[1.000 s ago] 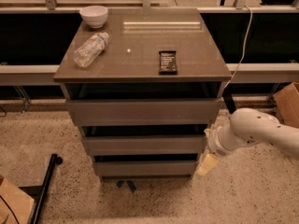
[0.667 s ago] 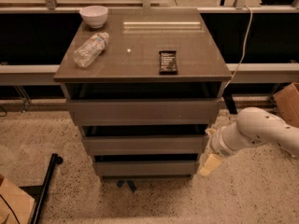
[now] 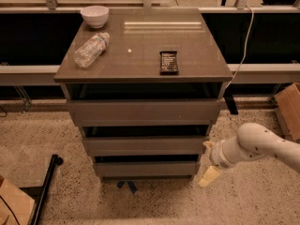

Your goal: Open bottom drawer

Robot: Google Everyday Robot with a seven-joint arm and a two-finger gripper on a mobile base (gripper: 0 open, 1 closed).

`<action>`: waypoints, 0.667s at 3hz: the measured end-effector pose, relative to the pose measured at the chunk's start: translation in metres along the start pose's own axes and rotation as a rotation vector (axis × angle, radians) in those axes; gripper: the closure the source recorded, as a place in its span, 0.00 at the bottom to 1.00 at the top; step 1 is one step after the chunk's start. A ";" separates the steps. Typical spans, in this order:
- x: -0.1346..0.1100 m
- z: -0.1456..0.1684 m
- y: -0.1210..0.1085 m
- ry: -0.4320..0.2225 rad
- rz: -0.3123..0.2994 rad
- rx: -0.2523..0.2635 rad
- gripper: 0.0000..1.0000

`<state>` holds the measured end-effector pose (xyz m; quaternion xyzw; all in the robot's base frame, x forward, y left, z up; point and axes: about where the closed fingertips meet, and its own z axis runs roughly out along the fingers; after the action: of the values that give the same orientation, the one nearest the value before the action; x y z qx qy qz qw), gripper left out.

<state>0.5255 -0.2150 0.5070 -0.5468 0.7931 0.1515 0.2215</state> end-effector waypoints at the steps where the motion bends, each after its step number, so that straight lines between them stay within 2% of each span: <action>1: 0.017 0.030 -0.003 -0.040 0.033 -0.013 0.00; 2: 0.022 0.042 -0.001 -0.048 0.044 -0.025 0.00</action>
Offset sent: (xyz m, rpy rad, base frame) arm 0.0037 0.0003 -0.0366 0.0500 0.0135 -0.0229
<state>0.5278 -0.2131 0.4599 -0.5280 0.7976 0.1793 0.2301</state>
